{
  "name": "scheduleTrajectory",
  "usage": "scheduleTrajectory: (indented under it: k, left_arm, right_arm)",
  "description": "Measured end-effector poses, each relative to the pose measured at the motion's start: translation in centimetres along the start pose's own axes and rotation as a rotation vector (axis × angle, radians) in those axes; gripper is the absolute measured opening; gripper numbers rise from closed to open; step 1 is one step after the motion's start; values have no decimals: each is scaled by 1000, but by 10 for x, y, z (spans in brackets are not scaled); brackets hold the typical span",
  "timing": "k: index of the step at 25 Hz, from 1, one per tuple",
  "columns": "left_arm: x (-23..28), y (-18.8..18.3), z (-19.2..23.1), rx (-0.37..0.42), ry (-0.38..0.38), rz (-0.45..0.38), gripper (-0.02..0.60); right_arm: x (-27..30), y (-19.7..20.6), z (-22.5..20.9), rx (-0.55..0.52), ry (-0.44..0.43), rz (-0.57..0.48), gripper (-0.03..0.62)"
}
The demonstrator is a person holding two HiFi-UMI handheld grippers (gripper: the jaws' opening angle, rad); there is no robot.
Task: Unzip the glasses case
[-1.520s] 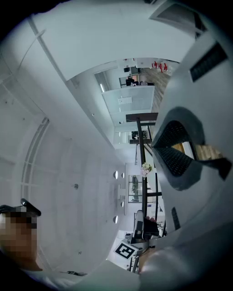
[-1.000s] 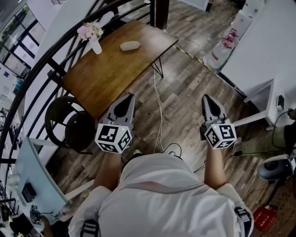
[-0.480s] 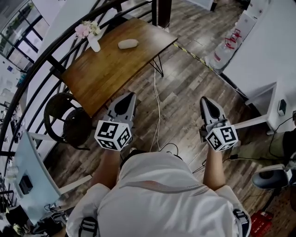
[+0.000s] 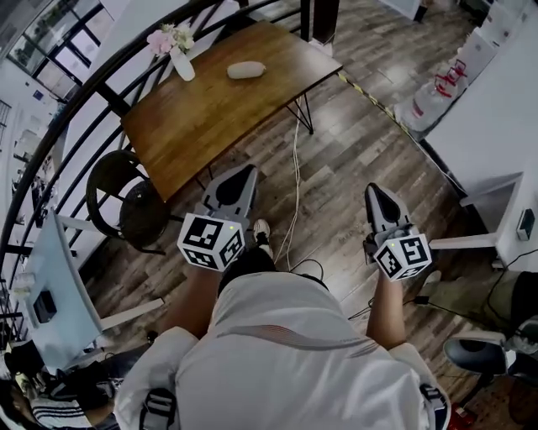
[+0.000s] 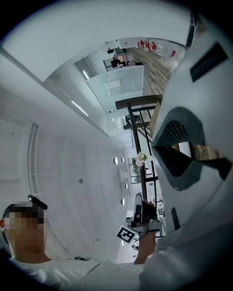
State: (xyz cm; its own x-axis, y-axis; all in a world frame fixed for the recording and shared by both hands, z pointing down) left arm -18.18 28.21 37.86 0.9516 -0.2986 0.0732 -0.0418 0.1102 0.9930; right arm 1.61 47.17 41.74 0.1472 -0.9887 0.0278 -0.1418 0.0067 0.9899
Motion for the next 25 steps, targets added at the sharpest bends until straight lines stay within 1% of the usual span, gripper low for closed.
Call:
scheduleTrajectory:
  k: [4, 7, 10, 14, 17, 20, 25]
  left_arm:
    - [36, 8, 30, -25, -4, 4, 14]
    - [68, 12, 63, -57, -12, 5, 14]
    - [101, 9, 96, -75, -14, 8, 14]
    - [135, -3, 144, -72, -6, 14, 14]
    - [148, -5, 189, -82, -34, 19, 14]
    - [156, -1, 231, -106, -69, 26, 14]
    - [167, 0, 282, -126, -122, 26, 14]
  right_arm:
    - [41, 2, -21, -18, 4, 24, 51]
    - [81, 2, -35, -27, 10, 61, 51]
    - [129, -5, -46, -44, 0, 88, 51]
    - [201, -17, -52, -60, -19, 103, 51]
    - [255, -17, -47, -66, -52, 121, 51]
    - [300, -14, -45, -78, -67, 148, 51]
    - [362, -10, -40, -96, -118, 167, 51]
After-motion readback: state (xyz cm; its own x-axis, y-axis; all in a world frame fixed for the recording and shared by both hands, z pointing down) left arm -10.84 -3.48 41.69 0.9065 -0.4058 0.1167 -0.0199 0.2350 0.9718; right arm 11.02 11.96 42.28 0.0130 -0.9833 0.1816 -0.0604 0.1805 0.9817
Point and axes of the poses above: the fingertips, and each gripper's own axes: x forward along the fingers, z to its left, y out of its underside, the point moved 3 cm from there along -x, backward along the fingers, and after that the axes turned 3 degrees about -z, right-handed, at the moved point
